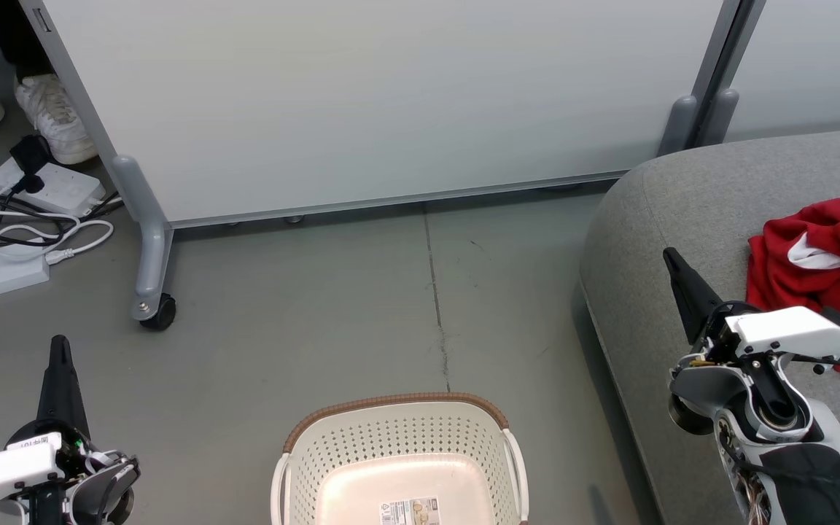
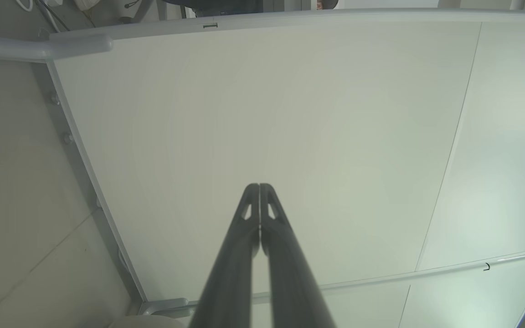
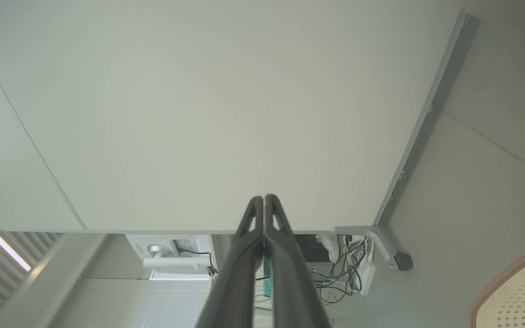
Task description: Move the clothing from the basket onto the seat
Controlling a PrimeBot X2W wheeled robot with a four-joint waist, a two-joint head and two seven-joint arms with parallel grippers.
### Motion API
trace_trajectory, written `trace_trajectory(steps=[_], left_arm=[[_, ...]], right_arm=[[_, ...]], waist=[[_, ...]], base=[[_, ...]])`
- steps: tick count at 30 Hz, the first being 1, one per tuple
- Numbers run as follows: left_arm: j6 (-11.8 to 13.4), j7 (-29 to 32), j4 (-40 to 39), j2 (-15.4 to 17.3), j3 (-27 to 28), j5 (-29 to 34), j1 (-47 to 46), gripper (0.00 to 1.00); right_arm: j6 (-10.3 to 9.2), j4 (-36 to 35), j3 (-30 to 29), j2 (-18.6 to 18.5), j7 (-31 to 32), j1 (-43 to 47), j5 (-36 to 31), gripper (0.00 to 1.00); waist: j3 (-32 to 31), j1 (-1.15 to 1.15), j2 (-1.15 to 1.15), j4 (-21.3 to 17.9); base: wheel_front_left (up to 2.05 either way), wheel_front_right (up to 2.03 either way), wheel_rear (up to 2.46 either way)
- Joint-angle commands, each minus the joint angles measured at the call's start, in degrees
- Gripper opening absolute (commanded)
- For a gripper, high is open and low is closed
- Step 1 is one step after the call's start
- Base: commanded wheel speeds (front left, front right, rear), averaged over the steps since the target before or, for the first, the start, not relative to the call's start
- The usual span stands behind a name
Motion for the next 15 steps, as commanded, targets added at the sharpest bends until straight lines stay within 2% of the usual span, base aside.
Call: trace_trajectory(steps=[1,15], left_arm=[[-0.28,0.26,0.04,0.12,0.22,-0.05,-0.58,0.00],[-0.28,0.26,0.03,0.12,0.23,-0.05,-0.58,0.00]], right_arm=[[0.14,0.04,0.09,-0.51,0.22,-0.11,0.33,0.00],[0.14,0.04,0.07,-0.51,0.22,-0.11,0.33,0.00]], waist=[[0.00,0.00,0.00,0.00],[0.00,0.00,0.00,0.00]], base=[[0.00,0.00,0.00],[0.00,0.00,0.00]])
